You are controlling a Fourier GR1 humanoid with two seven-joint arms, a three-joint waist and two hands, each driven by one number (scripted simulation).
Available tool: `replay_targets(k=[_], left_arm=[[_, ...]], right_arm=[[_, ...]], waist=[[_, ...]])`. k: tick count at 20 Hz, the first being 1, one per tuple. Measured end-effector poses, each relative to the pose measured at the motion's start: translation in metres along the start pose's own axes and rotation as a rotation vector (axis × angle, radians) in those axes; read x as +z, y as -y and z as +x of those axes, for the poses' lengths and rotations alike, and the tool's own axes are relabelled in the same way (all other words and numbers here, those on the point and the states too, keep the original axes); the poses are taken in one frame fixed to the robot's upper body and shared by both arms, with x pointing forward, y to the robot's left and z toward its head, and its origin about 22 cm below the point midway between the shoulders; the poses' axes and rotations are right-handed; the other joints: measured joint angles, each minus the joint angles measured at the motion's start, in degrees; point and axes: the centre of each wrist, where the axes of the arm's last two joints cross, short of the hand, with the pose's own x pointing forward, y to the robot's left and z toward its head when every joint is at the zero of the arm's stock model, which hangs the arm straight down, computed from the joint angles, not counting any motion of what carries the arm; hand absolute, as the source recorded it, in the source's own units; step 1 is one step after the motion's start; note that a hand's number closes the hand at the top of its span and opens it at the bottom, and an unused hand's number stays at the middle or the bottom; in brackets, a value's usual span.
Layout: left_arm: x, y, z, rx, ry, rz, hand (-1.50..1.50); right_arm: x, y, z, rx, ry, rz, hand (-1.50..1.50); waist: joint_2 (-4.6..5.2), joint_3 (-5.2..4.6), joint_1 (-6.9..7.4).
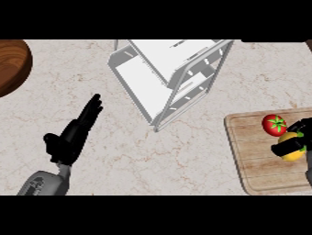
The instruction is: Pick the lemon from the cutting board and place it in the tiered basket
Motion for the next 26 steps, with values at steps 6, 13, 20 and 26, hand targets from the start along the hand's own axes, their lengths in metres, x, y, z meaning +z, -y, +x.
replay_targets(k=[6,13,20,26], left_arm=[[0.005,-0.005,-0.004,0.002,0.0,0.009,0.0],[0.012,-0.011,-0.011,0.002,-0.02,0.038,0.0],[0.01,-0.012,-0.007,0.005,-0.011,0.035,0.0],[0.005,-0.006,-0.003,0.006,-0.002,0.013,0.0]], right_arm=[[0.032,-0.012,-0.005,0.021,0.058,-0.043,1.5],[0.128,-0.053,-0.02,0.043,0.204,-0.077,1.5],[0.2,-0.019,-0.002,-0.268,0.375,-0.231,1.5],[0.248,0.016,0.018,-0.423,0.5,-0.398,1.5]], waist=[[-0.17,0.02,-0.43],[-0.8,-0.22,-2.18],[-0.84,-0.15,-2.04],[-0.41,-0.16,-0.54]])
